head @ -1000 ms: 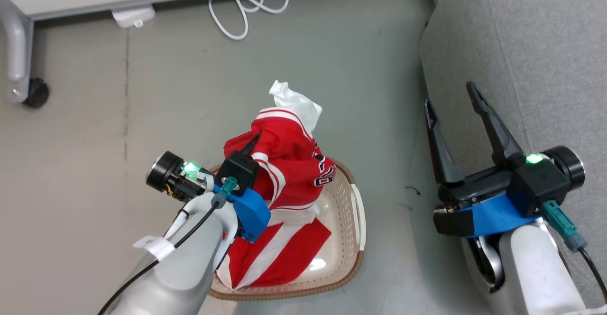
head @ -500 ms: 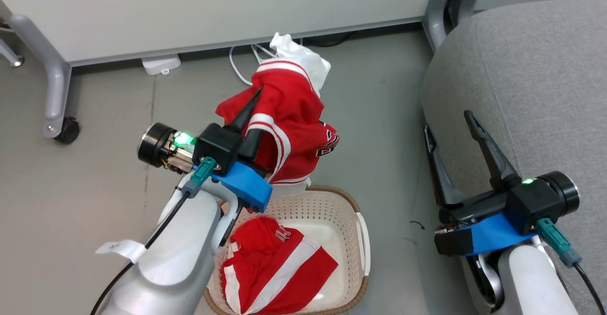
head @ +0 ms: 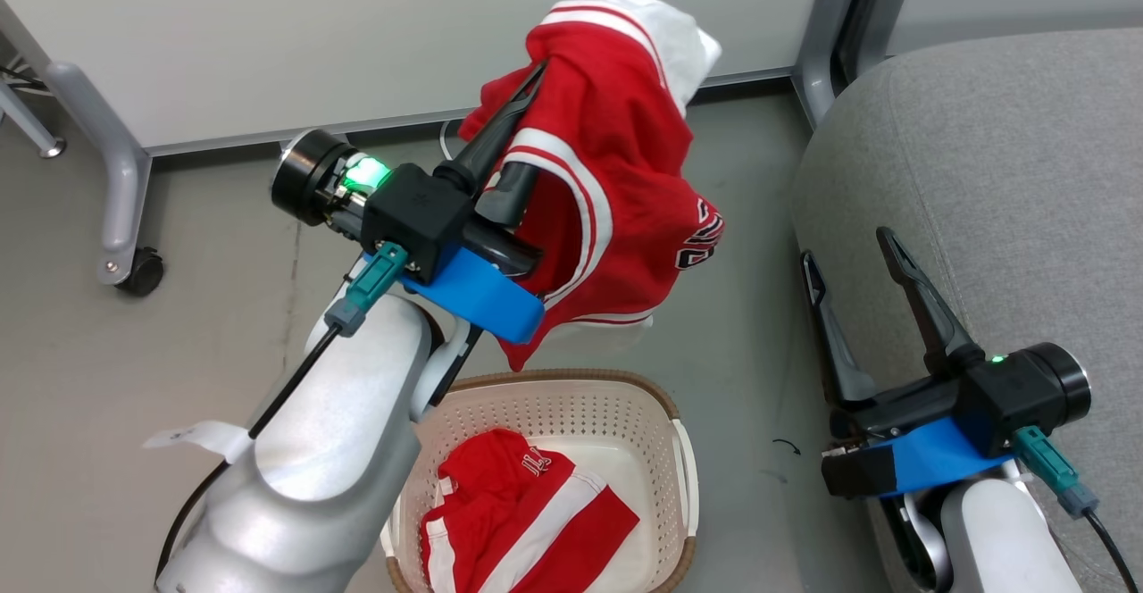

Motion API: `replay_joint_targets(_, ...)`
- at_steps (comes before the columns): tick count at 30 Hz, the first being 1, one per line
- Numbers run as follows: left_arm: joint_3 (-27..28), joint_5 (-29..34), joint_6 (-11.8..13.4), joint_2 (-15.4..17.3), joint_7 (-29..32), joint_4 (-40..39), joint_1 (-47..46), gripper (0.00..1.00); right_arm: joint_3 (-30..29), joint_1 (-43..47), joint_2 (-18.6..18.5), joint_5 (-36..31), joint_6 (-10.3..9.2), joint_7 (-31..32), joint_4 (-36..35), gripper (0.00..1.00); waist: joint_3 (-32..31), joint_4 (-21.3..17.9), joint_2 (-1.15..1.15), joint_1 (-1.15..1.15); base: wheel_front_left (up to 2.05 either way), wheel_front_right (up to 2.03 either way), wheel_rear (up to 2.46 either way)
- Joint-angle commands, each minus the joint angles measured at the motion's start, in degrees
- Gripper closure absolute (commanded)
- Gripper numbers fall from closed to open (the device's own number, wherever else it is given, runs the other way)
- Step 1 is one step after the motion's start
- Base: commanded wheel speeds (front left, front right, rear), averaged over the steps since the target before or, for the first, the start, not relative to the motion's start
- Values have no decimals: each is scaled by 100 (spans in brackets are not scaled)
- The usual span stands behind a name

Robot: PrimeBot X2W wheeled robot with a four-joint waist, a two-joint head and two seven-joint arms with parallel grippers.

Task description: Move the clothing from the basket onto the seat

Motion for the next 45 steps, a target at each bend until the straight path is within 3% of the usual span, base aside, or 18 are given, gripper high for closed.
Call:
replay_joint_targets(1,-22,-25,-17,11,-27,-38,-87,100,-14,80,-21,35,3,-20,-19,0,-7,2,0,1,0,0,0)
replay_joint_targets(16,-331,-205,-66,-1,-28,33,-180,100,104,-9,-21,-80,3,-20,-95,0,-39,41,0,1,0,0,0)
replay_joint_targets(27,-398,-215,-73,-29,-28,17,-206,100,1139,-739,-482,-47,3,-20,218,0,15,91,0,1,0,0,0)
replay_joint_targets(34,-459,-199,-71,-86,-28,-9,-217,100,1891,-1347,-754,223,3,-20,855,0,53,166,0,1,0,0,0)
replay_joint_targets(45,-664,-194,-60,-212,-28,-72,-307,100,2523,-1939,-687,818,3,-20,1540,0,77,303,0,1,0,0,0)
